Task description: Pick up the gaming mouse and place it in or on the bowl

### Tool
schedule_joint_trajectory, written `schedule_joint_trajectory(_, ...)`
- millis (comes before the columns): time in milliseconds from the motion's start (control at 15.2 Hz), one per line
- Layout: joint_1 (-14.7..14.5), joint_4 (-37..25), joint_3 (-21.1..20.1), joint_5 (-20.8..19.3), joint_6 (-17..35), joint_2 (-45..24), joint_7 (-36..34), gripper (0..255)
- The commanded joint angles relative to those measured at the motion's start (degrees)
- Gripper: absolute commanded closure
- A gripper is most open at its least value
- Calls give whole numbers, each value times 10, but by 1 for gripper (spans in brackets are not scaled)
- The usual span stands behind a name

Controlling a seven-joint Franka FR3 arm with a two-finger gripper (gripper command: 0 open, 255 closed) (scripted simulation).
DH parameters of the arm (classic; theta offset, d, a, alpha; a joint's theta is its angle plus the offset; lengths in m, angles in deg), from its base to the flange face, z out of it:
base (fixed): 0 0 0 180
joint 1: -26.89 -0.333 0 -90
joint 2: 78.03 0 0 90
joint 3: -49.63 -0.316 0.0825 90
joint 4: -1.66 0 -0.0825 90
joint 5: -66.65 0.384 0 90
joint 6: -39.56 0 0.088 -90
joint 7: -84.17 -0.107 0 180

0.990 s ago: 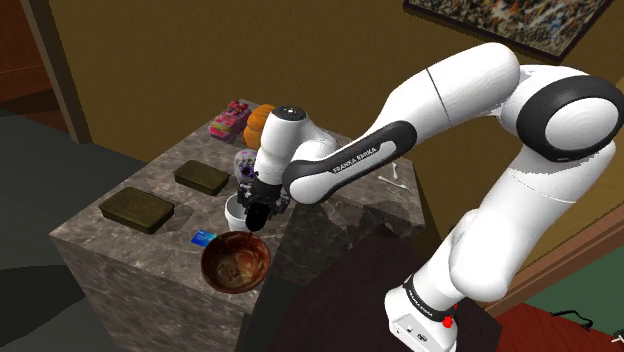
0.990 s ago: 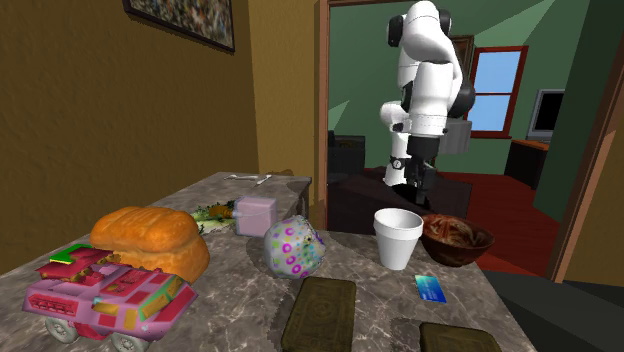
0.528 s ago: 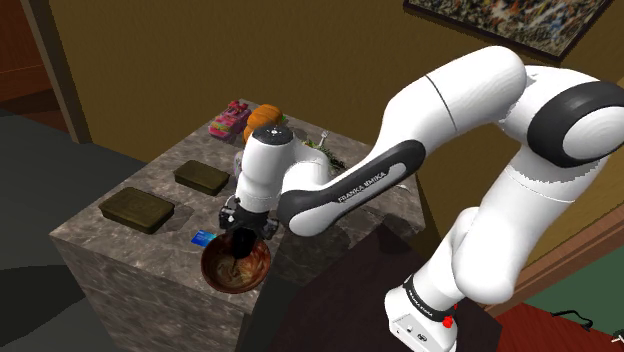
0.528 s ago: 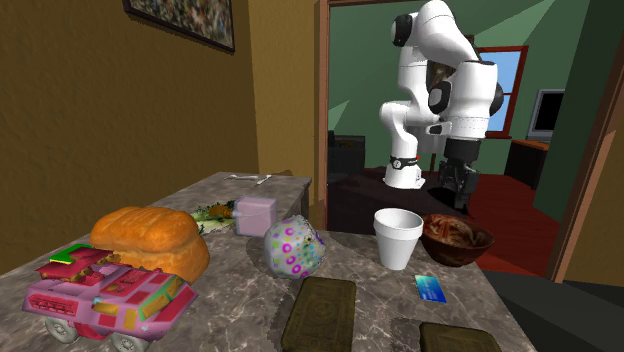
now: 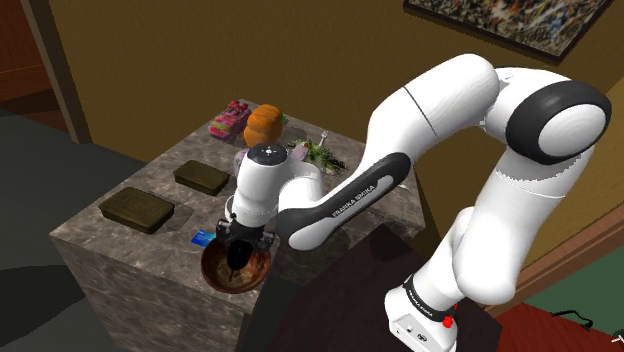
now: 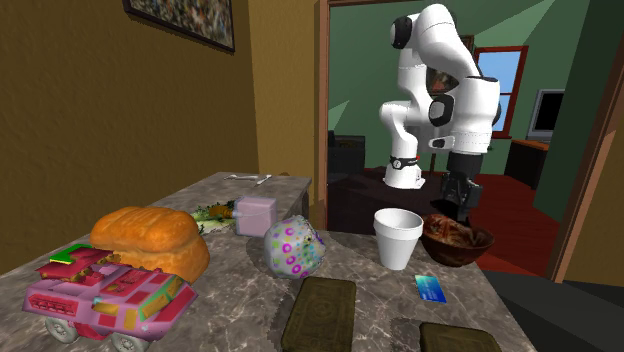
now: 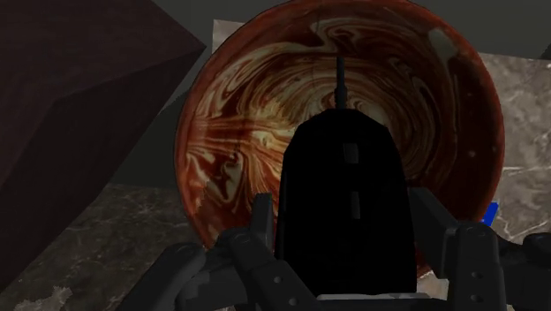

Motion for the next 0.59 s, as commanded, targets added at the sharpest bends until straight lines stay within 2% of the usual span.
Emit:
schedule_joint_trajectory(0,-4,-1,6,-14,13,-15,-11,255)
schedule_joint_trajectory(198,-11,-2,16,-36,33,-39,-27,255)
schedule_joint_trajectory(528,-11,-2,16,-35,33,-39,-27,255)
